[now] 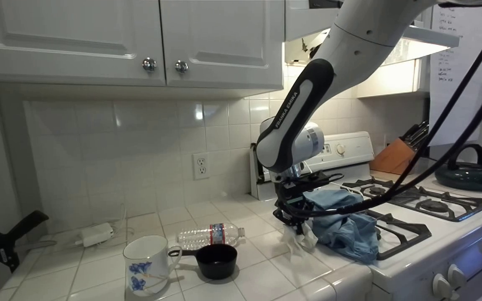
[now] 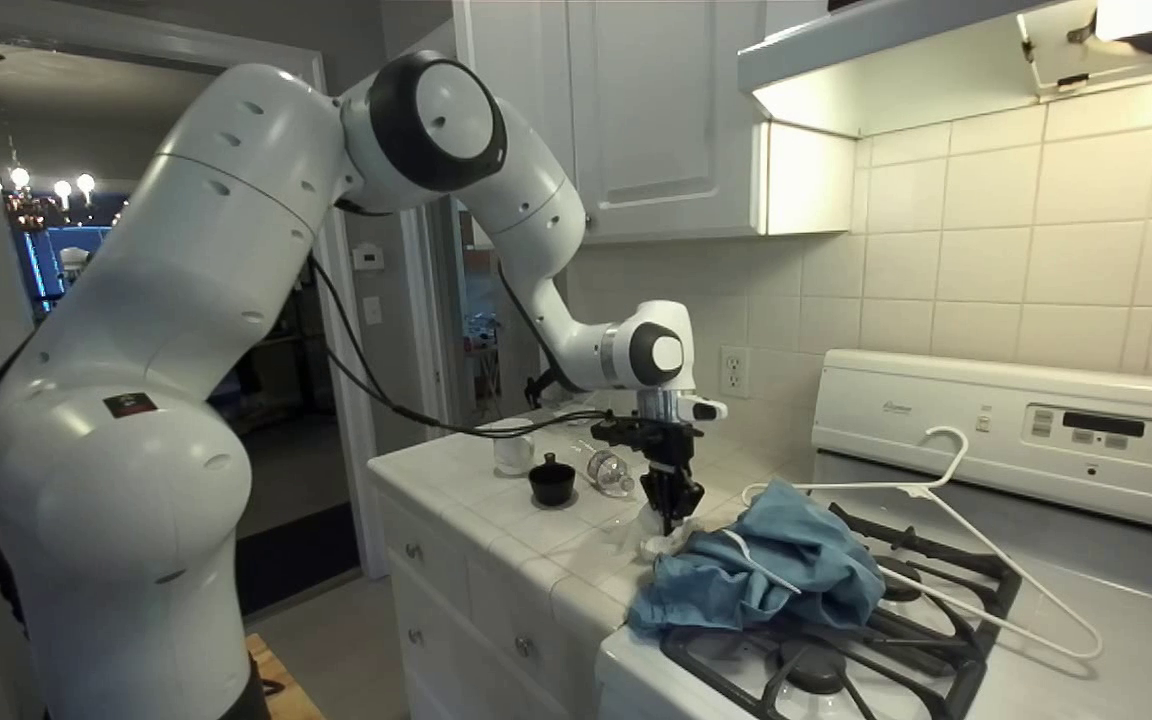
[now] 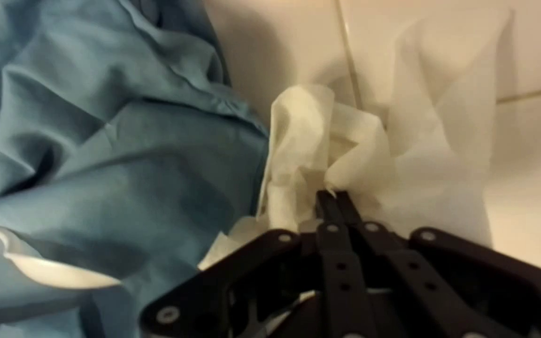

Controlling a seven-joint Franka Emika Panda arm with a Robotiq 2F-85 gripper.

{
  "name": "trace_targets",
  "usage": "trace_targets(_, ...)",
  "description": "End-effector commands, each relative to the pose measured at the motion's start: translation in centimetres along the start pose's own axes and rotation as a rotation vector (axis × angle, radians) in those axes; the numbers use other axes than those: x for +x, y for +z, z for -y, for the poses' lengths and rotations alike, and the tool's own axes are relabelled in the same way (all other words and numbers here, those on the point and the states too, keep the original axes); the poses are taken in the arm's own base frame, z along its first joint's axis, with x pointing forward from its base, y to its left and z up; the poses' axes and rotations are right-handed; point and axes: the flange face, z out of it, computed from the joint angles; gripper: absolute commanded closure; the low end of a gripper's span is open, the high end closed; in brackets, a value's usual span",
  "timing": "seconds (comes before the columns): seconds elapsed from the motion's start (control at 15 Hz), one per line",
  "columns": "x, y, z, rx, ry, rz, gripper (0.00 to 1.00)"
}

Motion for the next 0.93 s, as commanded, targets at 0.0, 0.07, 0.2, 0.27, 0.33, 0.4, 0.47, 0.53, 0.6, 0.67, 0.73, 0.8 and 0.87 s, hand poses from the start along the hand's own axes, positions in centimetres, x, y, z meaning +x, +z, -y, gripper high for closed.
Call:
trace_targets(0.0, 3.1, 0.0, 3.0, 0.001, 0.006, -0.076, 1.0)
trace_targets(0.07, 3.7, 0.0, 3.5, 0.006, 0.008, -0.086, 1.0)
trace_targets(0.2, 4.7, -0.1, 3.9, -0.006, 0.021, -0.101, 1.0)
trace_targets(0.27, 5.3, -0.1, 3.8, -0.01, 0.024, -0.111, 1.0)
trace_targets(0.33, 5.6, -0.1, 3.7, -0.012, 0.016, -0.121, 1.0)
trace_targets(0.4, 6.1, -0.2, 3.7, -0.01, 0.009, -0.127, 1.0)
trace_targets(0.47, 6.7, -0.1, 3.8, -0.003, 0.01, -0.129, 1.0)
trace_targets(0.53, 7.1, -0.1, 3.8, 0.002, 0.012, -0.131, 1.0)
trace_targets(0.6, 7.3, -0.2, 3.9, 0.005, 0.011, -0.129, 1.0)
trace_targets(0.67, 7.3, -0.4, 3.9, 0.003, 0.015, -0.131, 1.0)
trace_targets(0.73, 7.2, -0.7, 3.8, -0.001, 0.015, -0.138, 1.0)
trace_targets(0.8, 7.1, -0.8, 3.9, -0.001, 0.009, -0.142, 1.0)
trace_targets(0.87, 6.8, -1.0, 4.2, 0.0, -0.004, -0.143, 1.0)
